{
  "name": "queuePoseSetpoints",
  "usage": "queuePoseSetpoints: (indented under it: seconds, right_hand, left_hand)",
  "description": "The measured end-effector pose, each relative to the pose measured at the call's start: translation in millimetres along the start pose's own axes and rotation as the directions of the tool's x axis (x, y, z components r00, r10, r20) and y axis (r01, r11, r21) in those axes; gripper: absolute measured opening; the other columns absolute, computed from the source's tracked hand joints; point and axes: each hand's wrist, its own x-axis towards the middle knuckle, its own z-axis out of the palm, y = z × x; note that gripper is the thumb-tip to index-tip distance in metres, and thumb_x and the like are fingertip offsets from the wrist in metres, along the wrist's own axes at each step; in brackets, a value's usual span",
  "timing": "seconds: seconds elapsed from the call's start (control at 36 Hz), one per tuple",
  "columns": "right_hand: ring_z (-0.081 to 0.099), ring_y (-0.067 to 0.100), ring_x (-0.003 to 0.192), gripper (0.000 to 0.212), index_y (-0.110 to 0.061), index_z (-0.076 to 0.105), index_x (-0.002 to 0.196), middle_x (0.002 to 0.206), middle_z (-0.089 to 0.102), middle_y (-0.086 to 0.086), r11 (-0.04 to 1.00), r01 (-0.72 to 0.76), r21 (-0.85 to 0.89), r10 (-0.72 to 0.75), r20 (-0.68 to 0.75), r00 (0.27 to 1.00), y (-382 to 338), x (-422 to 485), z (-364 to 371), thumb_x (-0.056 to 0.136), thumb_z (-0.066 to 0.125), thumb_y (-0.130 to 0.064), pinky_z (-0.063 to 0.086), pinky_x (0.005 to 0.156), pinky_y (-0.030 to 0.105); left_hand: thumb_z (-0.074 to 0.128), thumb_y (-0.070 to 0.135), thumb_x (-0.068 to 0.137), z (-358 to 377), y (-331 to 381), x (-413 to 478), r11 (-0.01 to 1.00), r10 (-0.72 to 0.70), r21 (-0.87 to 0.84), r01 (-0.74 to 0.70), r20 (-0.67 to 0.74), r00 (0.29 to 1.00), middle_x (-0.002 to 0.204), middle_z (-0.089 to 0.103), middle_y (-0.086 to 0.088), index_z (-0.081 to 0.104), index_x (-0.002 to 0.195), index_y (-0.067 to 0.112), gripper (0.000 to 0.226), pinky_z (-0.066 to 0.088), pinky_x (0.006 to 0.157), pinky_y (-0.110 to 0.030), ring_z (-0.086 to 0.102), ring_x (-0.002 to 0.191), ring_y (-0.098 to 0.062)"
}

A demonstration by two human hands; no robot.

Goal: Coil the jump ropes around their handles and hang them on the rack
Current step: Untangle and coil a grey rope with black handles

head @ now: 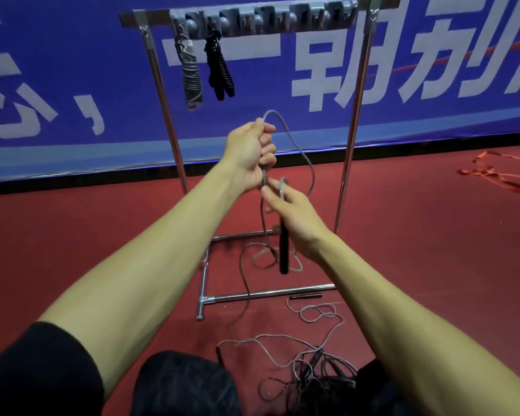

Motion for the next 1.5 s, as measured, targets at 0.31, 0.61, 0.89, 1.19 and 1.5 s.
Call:
queuePoseSetpoints:
  seconds: [0.31, 0.61, 0.89, 1.19, 1.5]
  right_hand:
    - [0.050, -0.003, 0.051, 0.020, -0.008, 0.070, 0.083, 0.059, 0.059, -0.003, 0.992, -0.003, -0.128, -0.008, -0.091, 0.996, 52, -15, -16, 0.098, 0.056, -0.009, 0.039, 0.058, 0.011]
    - [0.051, 0.017, 0.060, 0.026, -0.008, 0.068, 0.066, 0.060, 0.059, 0.004, 0.998, -0.028, 0.062, 0.046, -0.305, 0.951, 40, -3, -27, 0.090, 0.069, -0.017, 0.045, 0.057, 0.031]
    - [0.058, 0.003, 0.062, 0.027, -0.015, 0.069, 0.103, 0.081, 0.068, 0.001, 0.989, -0.135, 0.061, 0.143, -0.141, 0.980, 50, -21, -20, 0.103, 0.045, -0.028, 0.039, 0.049, 0.010]
    - [0.034, 0.009, 0.043, 0.026, -0.010, 0.066, 0.070, 0.051, 0.050, -0.002, 0.983, -0.180, -0.029, 0.182, 0.090, 0.979, 63, -44, -11, 0.096, 0.061, -0.014, 0.026, 0.042, 0.017]
    - [0.041, 0.006, 0.051, 0.014, 0.006, 0.073, 0.082, 0.059, 0.057, -0.003, 0.999, -0.014, -0.042, 0.010, -0.106, 0.994, 52, -33, -24, 0.088, 0.069, -0.006, 0.032, 0.049, 0.016]
  left_hand:
    - [0.034, 0.021, 0.107, -25, 18, 15, 0.986, 0.168, 0.046, -0.162, -0.208, 0.964, 0.057, 0.043, 0.003, 0.052, 0.081, 0.011, 0.033, 0.034, 0.047, -0.021, 0.036, 0.048, -0.009]
    - [0.042, 0.028, 0.104, -51, -109, -74, 0.900, -0.354, 0.327, 0.289, 0.159, 0.922, 0.078, 0.062, 0.002, 0.053, 0.097, 0.019, 0.016, 0.046, 0.079, -0.033, 0.059, 0.069, -0.014]
    - [0.038, 0.011, 0.104, -43, -103, -57, 0.997, -0.074, 0.031, 0.075, -0.045, 0.996, 0.047, 0.030, 0.007, 0.056, 0.079, 0.003, 0.032, 0.031, 0.044, -0.020, 0.028, 0.040, -0.005]
    - [0.031, 0.021, 0.107, -40, -32, -1, 0.972, -0.053, -0.236, 0.005, -0.197, 0.979, 0.042, 0.027, 0.007, 0.048, 0.078, 0.009, 0.035, 0.027, 0.048, -0.021, 0.024, 0.036, -0.006]
    - [0.044, 0.031, 0.101, -61, -79, -42, 0.838, -0.499, 0.312, 0.448, 0.108, 0.860, 0.083, 0.073, -0.009, 0.060, 0.102, 0.006, 0.030, 0.051, 0.063, -0.028, 0.065, 0.068, -0.018]
